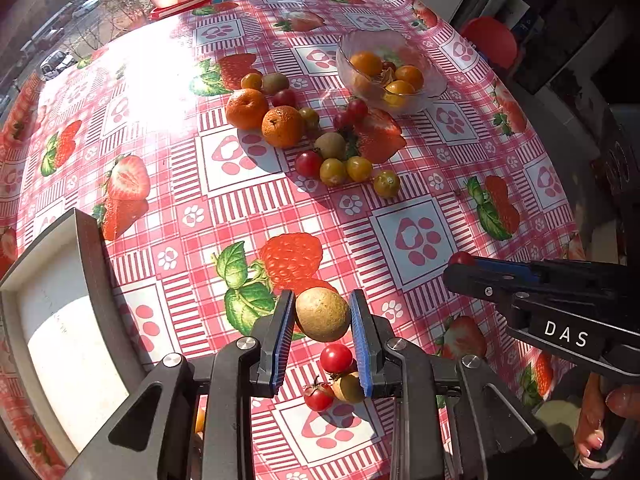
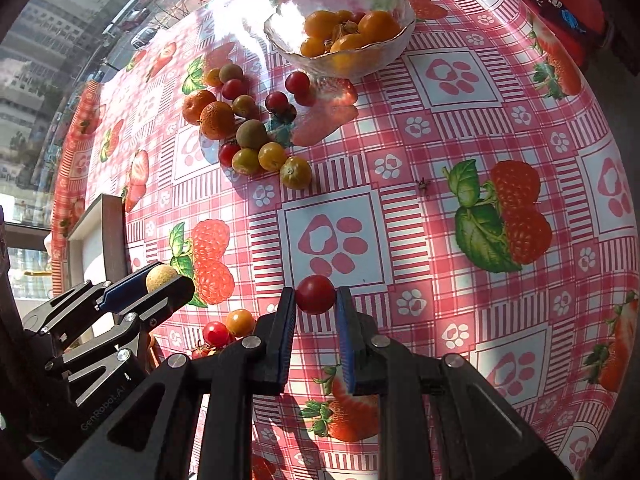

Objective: Organize fruits
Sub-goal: 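Carry the red tomato and brown fruit over the white tray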

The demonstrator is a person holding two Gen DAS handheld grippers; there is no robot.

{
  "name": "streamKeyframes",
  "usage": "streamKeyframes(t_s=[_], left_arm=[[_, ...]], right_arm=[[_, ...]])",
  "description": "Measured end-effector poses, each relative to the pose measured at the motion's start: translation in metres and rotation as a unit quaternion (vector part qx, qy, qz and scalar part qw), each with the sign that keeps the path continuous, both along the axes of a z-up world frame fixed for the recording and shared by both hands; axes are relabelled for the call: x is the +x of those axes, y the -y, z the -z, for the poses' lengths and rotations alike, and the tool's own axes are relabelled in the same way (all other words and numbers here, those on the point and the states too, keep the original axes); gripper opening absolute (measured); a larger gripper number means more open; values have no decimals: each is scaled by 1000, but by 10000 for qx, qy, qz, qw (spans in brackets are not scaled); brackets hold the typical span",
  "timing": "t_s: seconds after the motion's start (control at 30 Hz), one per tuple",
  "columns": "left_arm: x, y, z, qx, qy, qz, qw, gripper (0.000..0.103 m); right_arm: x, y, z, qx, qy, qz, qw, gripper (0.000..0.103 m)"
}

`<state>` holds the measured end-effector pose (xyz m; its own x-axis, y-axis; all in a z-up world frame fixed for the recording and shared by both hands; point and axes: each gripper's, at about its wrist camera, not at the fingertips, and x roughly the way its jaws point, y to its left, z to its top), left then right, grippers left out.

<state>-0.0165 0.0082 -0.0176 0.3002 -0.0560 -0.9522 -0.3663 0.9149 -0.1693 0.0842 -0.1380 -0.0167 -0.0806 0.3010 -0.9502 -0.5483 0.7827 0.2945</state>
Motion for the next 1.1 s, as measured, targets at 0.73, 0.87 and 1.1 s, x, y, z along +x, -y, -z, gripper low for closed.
streamKeyframes(t_s=[0.73, 0.87, 1.1], left_arm=[[-136, -85, -3, 88, -92, -1118, 9937, 29], [-161, -102, 2, 119, -182, -1331, 9909, 29], [-200, -126, 19, 177, -408, -1615, 9859, 29]], right_arm=[[-101, -105, -23, 96, 26, -1058, 9943, 22], [-126, -129, -23, 136, -18, -1301, 9914, 22], [-171, -168, -17, 165, -143, -1752, 9843, 22]])
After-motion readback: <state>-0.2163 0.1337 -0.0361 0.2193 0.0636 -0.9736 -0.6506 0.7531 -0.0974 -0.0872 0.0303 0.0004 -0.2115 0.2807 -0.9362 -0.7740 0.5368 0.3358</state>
